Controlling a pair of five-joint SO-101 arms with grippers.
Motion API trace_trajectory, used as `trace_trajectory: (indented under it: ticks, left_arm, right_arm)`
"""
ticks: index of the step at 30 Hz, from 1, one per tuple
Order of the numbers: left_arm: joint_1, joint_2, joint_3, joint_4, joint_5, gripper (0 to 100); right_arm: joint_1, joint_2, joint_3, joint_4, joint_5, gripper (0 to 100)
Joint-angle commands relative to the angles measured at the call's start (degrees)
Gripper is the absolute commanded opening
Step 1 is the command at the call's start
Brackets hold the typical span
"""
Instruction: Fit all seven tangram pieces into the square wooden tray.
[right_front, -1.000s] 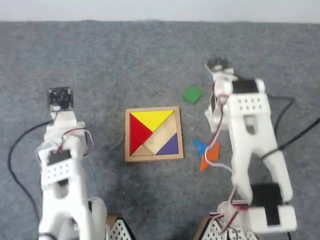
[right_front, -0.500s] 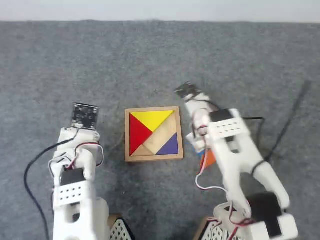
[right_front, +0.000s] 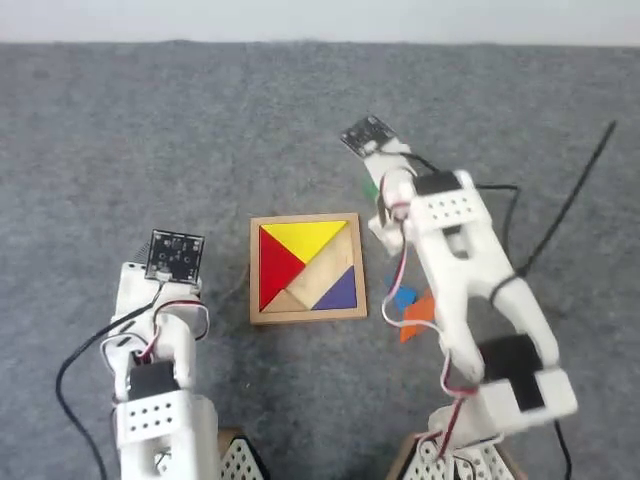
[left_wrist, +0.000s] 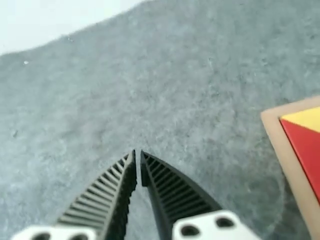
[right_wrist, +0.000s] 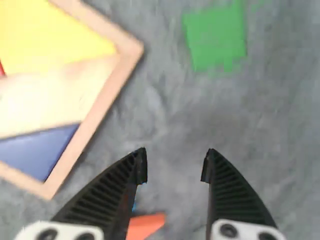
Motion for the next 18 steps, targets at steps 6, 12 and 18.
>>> trace_trajectory:
  ticks: [6, 12, 18]
  left_arm:
    - [0.6, -3.6, -0.5, 1.2, -0.4, 2]
    - [0.6, -3.6, -0.5, 1.2, -0.4, 2]
    - [0.6, -3.6, -0.5, 1.2, -0.4, 2]
  right_arm:
    - [0.8, 21.1, -26.5, 2.6, 2.6, 29.7]
    - [-1.2, 35.7, -50.8, 14.8, 7.7, 29.8]
    - [-1.0, 52.3, -76.4, 26.0, 10.4, 29.8]
